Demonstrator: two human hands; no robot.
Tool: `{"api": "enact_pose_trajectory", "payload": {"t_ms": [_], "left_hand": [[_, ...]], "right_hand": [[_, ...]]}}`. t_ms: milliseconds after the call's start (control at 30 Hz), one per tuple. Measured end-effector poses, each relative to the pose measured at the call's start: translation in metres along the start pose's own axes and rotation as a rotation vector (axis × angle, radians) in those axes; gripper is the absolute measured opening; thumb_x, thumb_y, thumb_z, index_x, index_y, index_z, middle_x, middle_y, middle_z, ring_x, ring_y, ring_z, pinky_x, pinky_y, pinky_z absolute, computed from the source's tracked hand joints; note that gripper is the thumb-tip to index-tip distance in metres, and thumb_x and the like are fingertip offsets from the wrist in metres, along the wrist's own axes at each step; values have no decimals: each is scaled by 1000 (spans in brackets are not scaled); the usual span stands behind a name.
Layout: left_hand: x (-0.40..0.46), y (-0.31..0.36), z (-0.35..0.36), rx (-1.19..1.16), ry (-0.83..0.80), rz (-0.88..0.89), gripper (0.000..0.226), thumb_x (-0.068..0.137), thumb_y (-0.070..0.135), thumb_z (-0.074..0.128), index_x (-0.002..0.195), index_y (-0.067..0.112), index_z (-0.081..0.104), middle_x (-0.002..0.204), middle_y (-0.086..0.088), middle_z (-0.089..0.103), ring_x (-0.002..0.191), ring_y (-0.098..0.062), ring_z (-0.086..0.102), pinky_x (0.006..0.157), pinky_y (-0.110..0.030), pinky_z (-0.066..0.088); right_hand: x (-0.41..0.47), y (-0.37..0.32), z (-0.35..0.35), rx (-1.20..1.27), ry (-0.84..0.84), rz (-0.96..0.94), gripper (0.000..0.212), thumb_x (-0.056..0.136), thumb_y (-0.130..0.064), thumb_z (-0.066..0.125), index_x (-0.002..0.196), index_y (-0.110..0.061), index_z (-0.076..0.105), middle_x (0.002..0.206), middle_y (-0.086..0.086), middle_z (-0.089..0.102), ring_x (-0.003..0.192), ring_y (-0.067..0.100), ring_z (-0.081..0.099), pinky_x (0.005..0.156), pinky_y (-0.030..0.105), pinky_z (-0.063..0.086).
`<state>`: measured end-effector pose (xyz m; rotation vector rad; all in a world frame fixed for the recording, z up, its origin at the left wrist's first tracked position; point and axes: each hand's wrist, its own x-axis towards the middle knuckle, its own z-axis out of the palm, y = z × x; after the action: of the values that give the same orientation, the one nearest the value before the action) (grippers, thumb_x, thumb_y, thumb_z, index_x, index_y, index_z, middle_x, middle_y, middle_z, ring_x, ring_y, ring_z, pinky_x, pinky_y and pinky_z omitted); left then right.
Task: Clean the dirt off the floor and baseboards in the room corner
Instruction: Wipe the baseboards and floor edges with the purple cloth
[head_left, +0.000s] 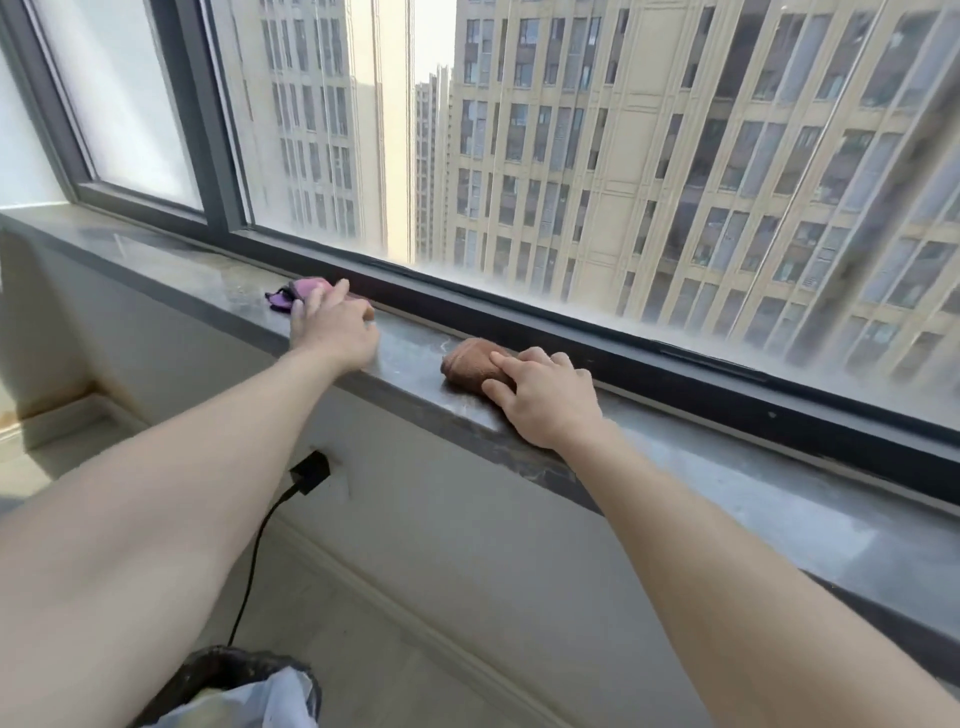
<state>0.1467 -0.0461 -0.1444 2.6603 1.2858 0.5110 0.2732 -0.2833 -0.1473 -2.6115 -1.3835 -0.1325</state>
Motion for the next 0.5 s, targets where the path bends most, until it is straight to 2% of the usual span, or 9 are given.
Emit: {"api": "enact_pose_trajectory", "payload": {"t_ms": [67, 133, 200, 267, 367, 433, 500], "left_hand": [[16, -2, 3, 74, -115, -34, 46, 103, 35, 36, 145, 29, 54, 173, -5, 4, 158, -31, -1, 126, -55, -4], [26, -5, 4, 116, -211, -71, 52, 104, 37, 27, 149, 27, 50, 172, -8, 3, 158, -33, -2, 123, -59, -7], [33, -5, 3, 145, -250, -81, 51, 103, 32, 26, 147, 21, 50, 168, -13, 19, 155, -37, 12, 123, -63, -1], [36, -5, 2, 158, -251, -97, 46, 101, 29, 33, 139, 14, 53, 157, -15, 40, 146, -39, 30, 122, -63, 8], [28, -4, -6, 133, -238, -97, 47, 97, 38, 33, 125, 14, 63, 143, -13, 55, 135, -36, 44, 119, -61, 17], [16, -2, -15, 71, -190, -18, 45, 96, 40, 32, 112, 23, 70, 137, -9, 60, 130, -34, 49, 119, -58, 23], [-7, -3, -29, 8, -91, 88, 38, 98, 42, 37, 109, 27, 71, 130, -7, 65, 122, -32, 55, 114, -56, 36]], "right_hand": [[2, 0, 7, 3, 15, 10, 52, 106, -57, 32, 156, -41, 36, 152, 0, 44, 136, 31, 38, 109, 48, 31], [3, 0, 10, 5, 21, 6, 52, 107, -57, 31, 156, -40, 35, 152, 2, 44, 137, 31, 38, 110, 48, 30], [3, 1, 9, 19, 9, 10, 53, 107, -57, 30, 157, -40, 34, 153, 2, 43, 138, 31, 37, 112, 47, 28], [4, 3, 9, 32, -4, 13, 55, 106, -57, 30, 158, -39, 33, 155, 3, 42, 139, 31, 36, 114, 48, 26], [2, 1, 8, 34, -26, 13, 59, 105, -60, 29, 159, -39, 30, 158, 4, 39, 143, 32, 34, 120, 49, 21], [-2, 2, 4, 57, -68, 14, 62, 104, -63, 27, 161, -39, 26, 164, 3, 33, 150, 32, 24, 125, 54, 9], [-11, 2, -3, 114, -90, 0, 65, 104, -64, 27, 163, -38, 17, 170, 0, 21, 158, 30, 6, 125, 58, -7]]}}
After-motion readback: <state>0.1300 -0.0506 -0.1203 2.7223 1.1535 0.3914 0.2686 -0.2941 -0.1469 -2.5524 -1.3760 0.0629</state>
